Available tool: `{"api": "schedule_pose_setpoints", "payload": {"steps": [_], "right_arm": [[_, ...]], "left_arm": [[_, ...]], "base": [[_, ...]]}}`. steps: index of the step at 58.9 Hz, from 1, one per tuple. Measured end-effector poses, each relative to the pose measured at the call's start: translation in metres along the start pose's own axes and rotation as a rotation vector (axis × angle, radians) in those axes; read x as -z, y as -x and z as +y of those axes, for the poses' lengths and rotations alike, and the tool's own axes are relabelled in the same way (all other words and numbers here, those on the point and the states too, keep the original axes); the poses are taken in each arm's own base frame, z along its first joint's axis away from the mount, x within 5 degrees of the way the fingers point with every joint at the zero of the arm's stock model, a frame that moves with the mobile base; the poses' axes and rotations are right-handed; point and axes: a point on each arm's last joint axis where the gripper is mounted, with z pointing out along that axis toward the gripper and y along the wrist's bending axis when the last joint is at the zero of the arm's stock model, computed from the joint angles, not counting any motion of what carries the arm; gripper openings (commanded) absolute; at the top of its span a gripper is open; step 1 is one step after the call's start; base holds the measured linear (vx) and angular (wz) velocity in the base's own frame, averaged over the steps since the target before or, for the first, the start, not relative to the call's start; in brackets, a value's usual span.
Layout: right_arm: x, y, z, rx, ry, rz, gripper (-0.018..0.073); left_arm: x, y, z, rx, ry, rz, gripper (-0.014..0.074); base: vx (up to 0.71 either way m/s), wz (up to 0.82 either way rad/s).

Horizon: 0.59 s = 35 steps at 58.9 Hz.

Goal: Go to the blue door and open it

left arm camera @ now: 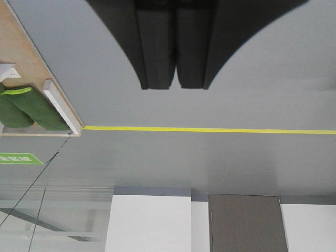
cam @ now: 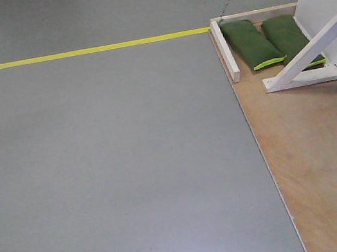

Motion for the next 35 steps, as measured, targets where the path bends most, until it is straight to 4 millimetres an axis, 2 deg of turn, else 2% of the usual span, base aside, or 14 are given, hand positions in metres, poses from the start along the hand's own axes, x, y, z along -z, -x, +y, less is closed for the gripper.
{"api": "schedule_pose_setpoints", "payload": {"steps": [3, 9, 18, 27, 35], "right_arm": [[-0.002, 0.030, -0.001, 0.002, -0.011, -0.067, -0.0001], [-0.002, 0.079, -0.007, 0.009, -0.062, -0.185, -0.0001], [0.007, 0.135, -0.023, 0.033, -0.189, -0.360, -0.0001], [0.024, 0.163, -0.035, 0.076, -0.324, -0.518, -0.0001], [0.038, 0.173, -0.045, 0.130, -0.456, -0.621, -0.0001]], "left_arm": [[0.000, 0.000, 0.000, 0.000, 0.000, 0.000, 0.0073], [0.000, 0.000, 0.000, 0.000, 0.000, 0.000, 0.0073], [0.000, 0.000, 0.000, 0.000, 0.000, 0.000, 0.0073], [0.000, 0.000, 0.000, 0.000, 0.000, 0.000, 0.0073], [0.000, 0.000, 0.000, 0.000, 0.000, 0.000, 0.0073]], "base": [[0.00, 0.00], [0.00, 0.00], [0.00, 0.00], [0.00, 0.00], [0.00, 0.00]]}}
